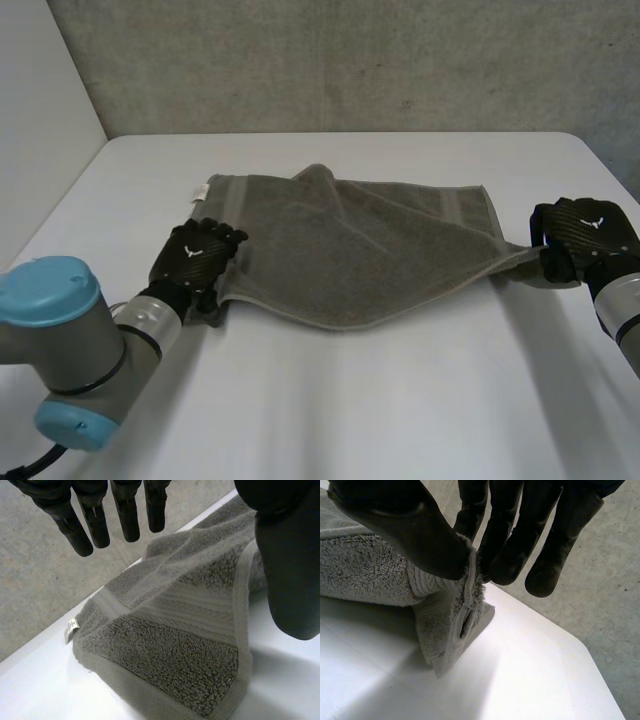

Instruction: Fold the towel.

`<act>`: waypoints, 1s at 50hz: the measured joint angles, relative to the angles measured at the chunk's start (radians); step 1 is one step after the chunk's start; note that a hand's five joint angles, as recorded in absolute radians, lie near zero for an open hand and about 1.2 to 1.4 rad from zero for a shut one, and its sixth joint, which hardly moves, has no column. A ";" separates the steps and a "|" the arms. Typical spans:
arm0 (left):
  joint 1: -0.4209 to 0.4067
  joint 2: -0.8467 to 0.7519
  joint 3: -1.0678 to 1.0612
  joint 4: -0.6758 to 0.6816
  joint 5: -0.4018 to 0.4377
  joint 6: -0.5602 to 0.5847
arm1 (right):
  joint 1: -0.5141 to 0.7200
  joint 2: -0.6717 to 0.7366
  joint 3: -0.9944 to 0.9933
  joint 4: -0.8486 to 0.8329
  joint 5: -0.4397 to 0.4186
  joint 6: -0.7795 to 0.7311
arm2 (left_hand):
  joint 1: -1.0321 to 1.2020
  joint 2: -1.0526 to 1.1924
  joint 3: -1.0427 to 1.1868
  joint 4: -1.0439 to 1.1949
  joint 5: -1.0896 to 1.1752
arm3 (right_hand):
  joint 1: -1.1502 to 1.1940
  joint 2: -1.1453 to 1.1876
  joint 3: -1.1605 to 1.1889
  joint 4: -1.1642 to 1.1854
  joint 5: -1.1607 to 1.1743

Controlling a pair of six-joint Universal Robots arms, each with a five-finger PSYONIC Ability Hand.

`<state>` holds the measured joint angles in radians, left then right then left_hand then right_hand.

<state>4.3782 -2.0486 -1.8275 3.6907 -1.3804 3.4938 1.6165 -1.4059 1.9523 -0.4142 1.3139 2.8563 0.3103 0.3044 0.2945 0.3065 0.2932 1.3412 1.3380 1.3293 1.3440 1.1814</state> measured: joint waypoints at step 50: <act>-0.019 -0.043 0.019 0.128 -0.195 -0.020 | 0.012 0.027 0.002 0.000 0.002 -0.032 | 1.096 1.190 1.238 1.202 1.180 | 0.000 0.000 0.000 0.000 0.000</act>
<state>4.3591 -2.0912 -1.8086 3.8190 -1.5750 3.4739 1.6289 -1.3791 1.9543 -0.4141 1.3161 2.8244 1.4064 1.4948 1.5328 1.5084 1.4736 1.3412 1.3380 1.3293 1.3439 1.1813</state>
